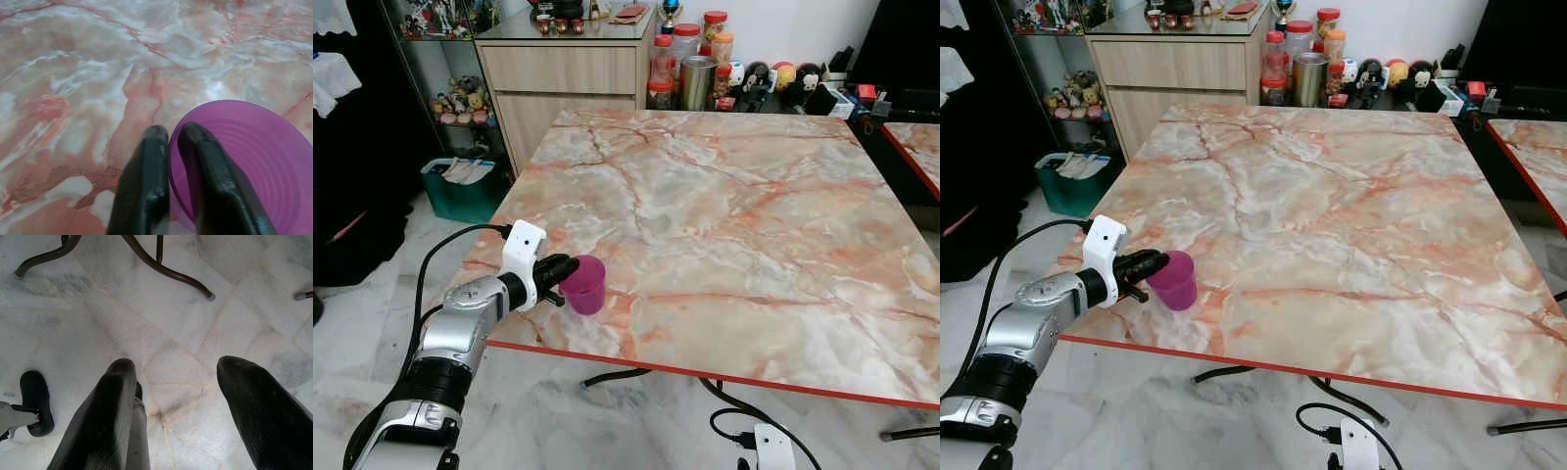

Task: Setting the table

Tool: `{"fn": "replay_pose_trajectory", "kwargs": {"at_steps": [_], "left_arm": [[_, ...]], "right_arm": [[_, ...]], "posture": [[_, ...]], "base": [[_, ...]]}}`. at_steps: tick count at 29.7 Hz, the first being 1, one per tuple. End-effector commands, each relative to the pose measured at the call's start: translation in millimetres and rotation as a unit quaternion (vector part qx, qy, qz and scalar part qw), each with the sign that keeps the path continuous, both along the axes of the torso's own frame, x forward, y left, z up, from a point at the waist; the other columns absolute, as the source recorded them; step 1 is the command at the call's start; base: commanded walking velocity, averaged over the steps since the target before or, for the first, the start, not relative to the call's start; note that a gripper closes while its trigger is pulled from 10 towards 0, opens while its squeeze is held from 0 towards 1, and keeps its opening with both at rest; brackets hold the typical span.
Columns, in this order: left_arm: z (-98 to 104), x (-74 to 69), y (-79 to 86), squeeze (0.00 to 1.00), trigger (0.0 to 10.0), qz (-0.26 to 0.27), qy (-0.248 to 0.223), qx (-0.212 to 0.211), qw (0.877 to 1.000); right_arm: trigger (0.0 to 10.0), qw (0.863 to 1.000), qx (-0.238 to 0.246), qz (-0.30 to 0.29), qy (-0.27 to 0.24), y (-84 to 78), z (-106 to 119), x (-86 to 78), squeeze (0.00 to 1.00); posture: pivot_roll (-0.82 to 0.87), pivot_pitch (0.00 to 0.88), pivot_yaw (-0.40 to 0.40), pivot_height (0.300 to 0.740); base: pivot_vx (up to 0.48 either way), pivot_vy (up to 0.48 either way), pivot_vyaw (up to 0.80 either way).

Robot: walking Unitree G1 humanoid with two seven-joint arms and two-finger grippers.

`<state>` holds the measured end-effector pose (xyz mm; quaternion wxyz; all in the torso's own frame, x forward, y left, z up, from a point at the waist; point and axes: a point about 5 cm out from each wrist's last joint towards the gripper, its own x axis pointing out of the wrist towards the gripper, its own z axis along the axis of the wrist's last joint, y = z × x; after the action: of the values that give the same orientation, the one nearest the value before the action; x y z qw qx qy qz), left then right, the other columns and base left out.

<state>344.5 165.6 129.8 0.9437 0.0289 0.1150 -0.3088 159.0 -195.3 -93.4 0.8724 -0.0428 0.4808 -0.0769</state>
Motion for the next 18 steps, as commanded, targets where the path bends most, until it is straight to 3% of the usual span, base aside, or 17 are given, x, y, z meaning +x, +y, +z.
{"fn": "replay_pose_trajectory", "kwargs": {"at_steps": [1,7,13,15,16,18], "left_arm": [[-1,-1.9,0.2,0.00,0.0,-0.007,0.004,0.013,1.000],[0,-1.0,1.1,0.00,0.0,0.001,-0.002,0.010,1.000],[12,10.5,14.0,0.00,0.0,0.080,-0.041,-0.023,0.996],[20,15.6,21.5,0.00,0.0,0.125,-0.059,-0.060,0.989],[28,19.2,27.2,0.00,0.0,0.161,-0.078,-0.096,0.979],[36,21.5,31.1,0.00,0.0,0.186,-0.101,-0.121,0.970]], "right_arm": [[10.0,1.000,0.003,-0.003,0.001,1.4,0,0.4,0.00],[10.0,1.000,0.002,-0.003,0.001,1.2,0,0.6,0.00],[10.0,1.000,0.001,-0.002,0.000,0.6,0,1.7,0.00],[10.0,1.000,0.001,-0.001,0.000,0.4,1,2.1,0.00],[10.0,1.000,0.000,-0.001,-0.001,0.0,1,2.3,0.00],[10.0,1.000,-0.001,0.000,-0.001,-0.6,1,2.5,0.00]], "posture": [[0.04,0.000,0.018,0.719],[0.04,0.000,0.016,0.719],[0.04,0.000,0.012,0.719],[0.03,0.000,0.010,0.719],[0.03,0.000,0.010,0.719],[0.03,0.000,0.011,0.719]], "base": [[0.000,0.000,0.00],[0.000,0.000,0.00],[0.000,0.000,0.00],[0.000,0.000,0.00],[0.000,0.000,0.00],[0.000,0.000,0.00]]}}
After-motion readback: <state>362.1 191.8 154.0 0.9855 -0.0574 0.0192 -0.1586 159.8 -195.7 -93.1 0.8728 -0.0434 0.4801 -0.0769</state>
